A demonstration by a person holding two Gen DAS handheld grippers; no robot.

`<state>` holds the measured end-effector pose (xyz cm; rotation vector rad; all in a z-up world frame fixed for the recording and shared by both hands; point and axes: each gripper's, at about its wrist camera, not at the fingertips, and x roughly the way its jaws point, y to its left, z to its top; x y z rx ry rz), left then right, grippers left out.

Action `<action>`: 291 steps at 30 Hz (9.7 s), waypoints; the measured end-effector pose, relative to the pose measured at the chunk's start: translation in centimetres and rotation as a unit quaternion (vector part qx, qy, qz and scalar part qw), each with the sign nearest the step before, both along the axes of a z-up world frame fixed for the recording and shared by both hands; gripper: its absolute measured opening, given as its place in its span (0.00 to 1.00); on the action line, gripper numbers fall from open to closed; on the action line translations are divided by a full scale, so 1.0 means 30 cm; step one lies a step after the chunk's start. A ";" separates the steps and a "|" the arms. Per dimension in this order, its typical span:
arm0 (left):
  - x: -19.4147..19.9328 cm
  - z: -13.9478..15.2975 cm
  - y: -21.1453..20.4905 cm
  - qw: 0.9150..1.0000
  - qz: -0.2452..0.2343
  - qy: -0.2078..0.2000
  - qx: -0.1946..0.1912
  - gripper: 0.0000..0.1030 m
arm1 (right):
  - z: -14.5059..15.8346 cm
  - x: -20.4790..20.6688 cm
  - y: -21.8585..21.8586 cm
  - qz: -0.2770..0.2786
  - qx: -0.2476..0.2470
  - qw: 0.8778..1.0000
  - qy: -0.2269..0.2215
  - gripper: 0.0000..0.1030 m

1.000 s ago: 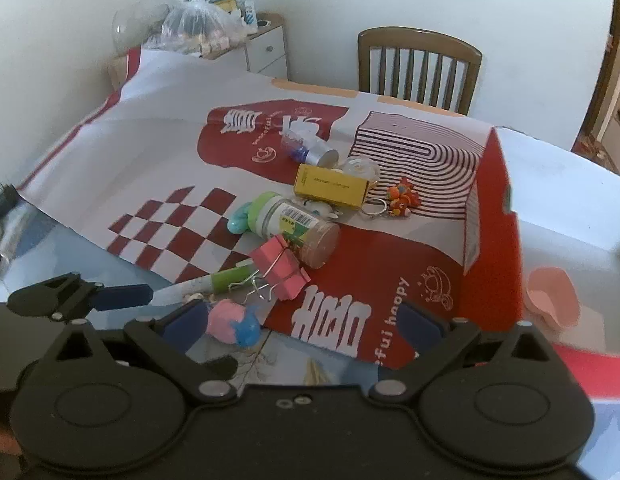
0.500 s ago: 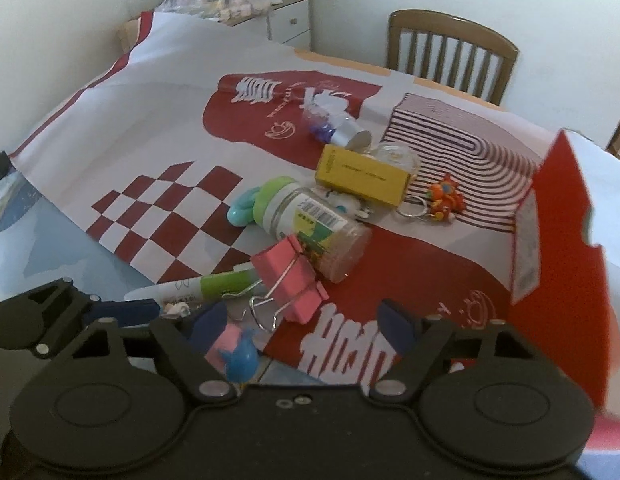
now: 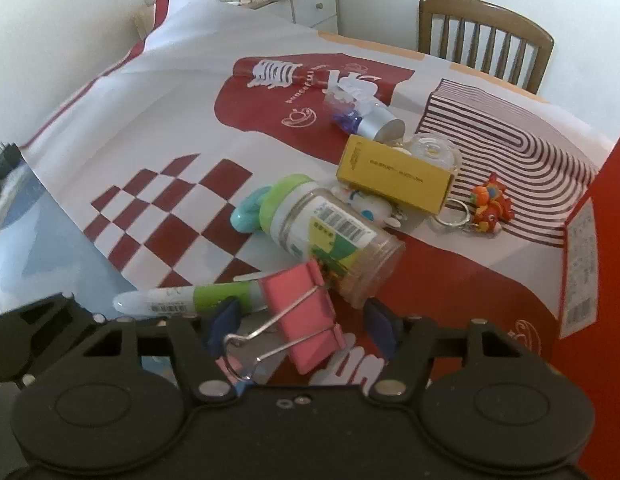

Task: Organize rigid objects
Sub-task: 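Grasp the pink binder clip with the right tool while the left tool grasps the doll figurine, then carry the binder clip and doll figurine over the cardboard box, then open the right tool to drop the binder clip while the left tool releases the doll, then withdraw both open tools from the box toward the item pile, then grasp the green-capped marker with the left tool while the right tool grasps the green-lidded jar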

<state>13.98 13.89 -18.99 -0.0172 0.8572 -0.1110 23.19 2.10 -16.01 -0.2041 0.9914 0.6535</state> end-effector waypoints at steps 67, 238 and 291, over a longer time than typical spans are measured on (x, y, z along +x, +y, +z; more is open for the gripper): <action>-0.238 0.159 0.205 0.997 0.072 -0.017 -0.014 0.76 | 0.033 -0.245 -0.078 -0.031 0.030 0.998 -0.048 0.76; 0.051 0.613 -0.543 0.995 -0.042 -0.090 -0.011 0.82 | 0.514 -0.217 -0.857 -0.064 0.046 0.985 -0.155 0.98; 0.060 0.087 0.212 0.999 -0.026 -0.008 -0.043 1.00 | 0.174 0.029 0.037 0.002 -0.065 0.997 -0.048 0.92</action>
